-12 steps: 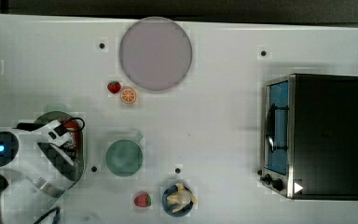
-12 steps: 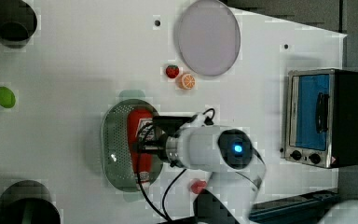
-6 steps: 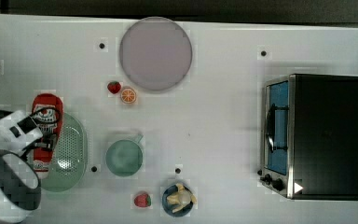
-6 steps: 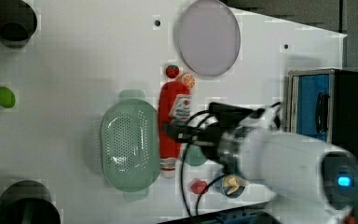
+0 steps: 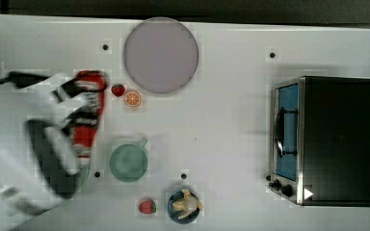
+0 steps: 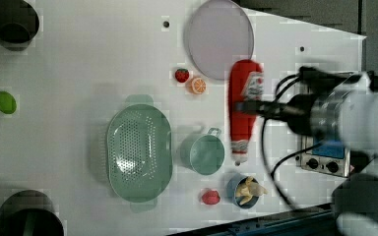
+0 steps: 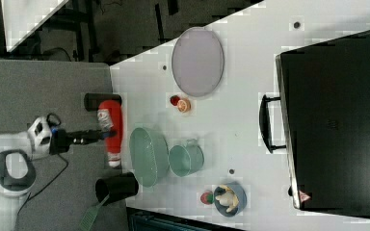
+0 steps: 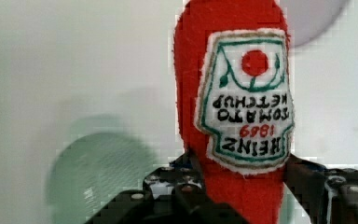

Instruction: Pick ketchup from strainer and place it on the table

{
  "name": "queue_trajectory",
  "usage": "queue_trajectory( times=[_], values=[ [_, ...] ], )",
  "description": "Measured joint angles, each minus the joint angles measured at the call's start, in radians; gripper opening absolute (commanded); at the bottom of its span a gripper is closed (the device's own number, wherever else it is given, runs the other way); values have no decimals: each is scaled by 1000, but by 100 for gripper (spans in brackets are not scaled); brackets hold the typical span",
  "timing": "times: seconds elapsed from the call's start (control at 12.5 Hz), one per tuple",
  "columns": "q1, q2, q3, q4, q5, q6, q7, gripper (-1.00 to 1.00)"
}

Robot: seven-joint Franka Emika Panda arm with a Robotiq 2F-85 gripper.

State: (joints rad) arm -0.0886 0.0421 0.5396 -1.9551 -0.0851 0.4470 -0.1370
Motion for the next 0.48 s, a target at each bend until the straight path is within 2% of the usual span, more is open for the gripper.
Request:
queue_trajectory(
  times=[0.48],
  values=[
    [-117, 45, -275, -6, 3, -19, -220, 13]
  ],
)
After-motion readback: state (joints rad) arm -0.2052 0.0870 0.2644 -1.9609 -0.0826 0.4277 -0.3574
